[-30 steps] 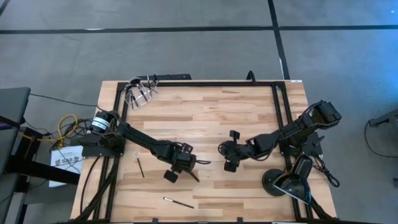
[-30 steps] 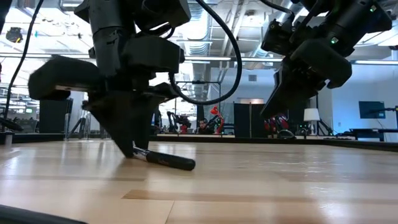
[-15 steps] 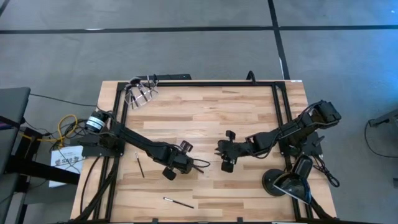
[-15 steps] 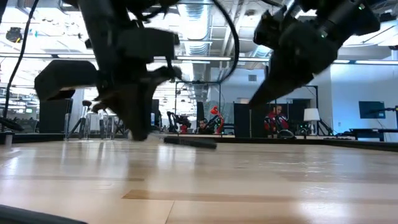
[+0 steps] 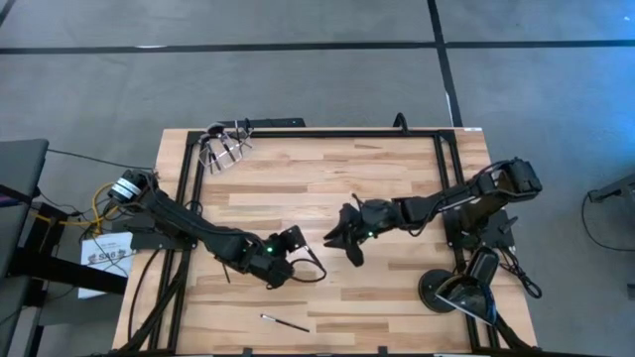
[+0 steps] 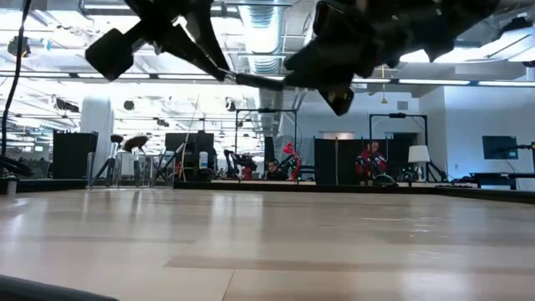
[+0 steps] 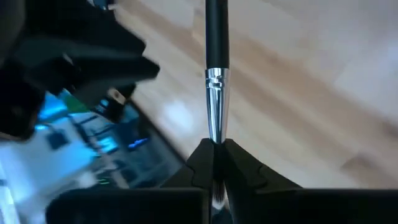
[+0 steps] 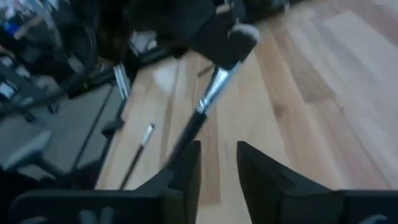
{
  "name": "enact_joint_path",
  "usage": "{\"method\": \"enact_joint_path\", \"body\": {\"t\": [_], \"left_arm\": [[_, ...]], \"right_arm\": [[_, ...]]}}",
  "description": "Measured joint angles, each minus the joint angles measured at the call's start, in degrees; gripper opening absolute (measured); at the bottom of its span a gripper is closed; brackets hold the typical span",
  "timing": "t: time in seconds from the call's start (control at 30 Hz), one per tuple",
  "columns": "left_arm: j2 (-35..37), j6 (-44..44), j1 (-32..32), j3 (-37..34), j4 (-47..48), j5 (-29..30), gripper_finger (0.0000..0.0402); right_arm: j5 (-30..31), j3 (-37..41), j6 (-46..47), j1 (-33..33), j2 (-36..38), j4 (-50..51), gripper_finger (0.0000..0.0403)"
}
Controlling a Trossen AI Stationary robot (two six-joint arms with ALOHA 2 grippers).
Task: Put items in baskets/containers
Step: Put the blush brush into the transparent bin
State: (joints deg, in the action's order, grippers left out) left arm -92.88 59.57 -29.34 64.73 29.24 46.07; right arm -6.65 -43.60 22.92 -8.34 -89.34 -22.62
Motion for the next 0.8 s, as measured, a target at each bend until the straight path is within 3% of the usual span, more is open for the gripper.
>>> {"method": "enact_joint_path", "body": {"t": [0.2,0.4,0.8], "left_arm": [[0.0,12.2,0.9,0.0,-1.1,5.1,0.0017],[0.0,25.1,2.5,0.0,-8.5,6.9,0.0018],[0.0,40.8,3.8,0.0,-21.3,5.7,0.0018]], "right_arm": [[-0.7,0.0,2.1,1.4,0.0,-5.4,0.0160],[0.2,0.0,2.1,1.2,0.0,-6.6,0.0204],[0.8,0.0,-0.8,1.3,0.0,-3.9,0.0175]]}}
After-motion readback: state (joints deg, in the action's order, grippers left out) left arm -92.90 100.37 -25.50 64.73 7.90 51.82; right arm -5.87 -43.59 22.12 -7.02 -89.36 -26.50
